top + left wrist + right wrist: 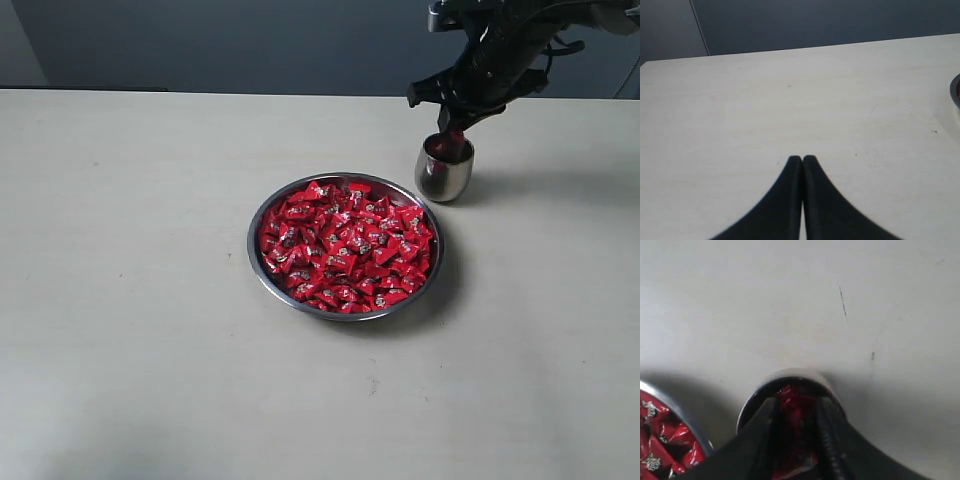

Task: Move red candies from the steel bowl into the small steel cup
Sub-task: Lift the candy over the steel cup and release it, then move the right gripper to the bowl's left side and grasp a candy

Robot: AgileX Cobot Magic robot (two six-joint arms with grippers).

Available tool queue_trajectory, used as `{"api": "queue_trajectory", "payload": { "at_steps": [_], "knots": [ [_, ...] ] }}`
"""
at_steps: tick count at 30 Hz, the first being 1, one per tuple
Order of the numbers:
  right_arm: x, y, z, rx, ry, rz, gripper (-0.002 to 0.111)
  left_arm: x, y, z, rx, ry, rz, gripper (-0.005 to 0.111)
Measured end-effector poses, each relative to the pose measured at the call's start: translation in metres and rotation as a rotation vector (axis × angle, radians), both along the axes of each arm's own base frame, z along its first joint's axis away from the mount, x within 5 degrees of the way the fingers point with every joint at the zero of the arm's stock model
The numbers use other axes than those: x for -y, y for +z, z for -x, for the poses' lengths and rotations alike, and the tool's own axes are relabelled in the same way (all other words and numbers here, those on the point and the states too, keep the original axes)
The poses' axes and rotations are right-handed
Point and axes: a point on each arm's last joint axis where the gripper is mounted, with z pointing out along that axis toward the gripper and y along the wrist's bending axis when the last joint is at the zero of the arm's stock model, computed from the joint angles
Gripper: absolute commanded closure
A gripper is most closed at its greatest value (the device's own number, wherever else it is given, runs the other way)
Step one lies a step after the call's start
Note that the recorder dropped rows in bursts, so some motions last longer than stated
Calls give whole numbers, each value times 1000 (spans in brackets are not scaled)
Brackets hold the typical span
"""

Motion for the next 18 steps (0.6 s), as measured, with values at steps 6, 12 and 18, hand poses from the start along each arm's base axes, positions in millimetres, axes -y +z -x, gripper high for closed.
{"api": "queue_trajectory", "payload": {
  "at_steps": [6, 12, 18],
  "knots": [
    [0, 0, 0, -1, 1, -3, 70, 0, 0, 0, 0, 0, 0, 106],
    [-4, 0, 1, -20, -13, -49, 70, 0, 0, 0, 0, 0, 0, 106],
    [-28, 14, 15, -55, 66, -183, 70, 0, 0, 0, 0, 0, 0, 106]
  ]
}}
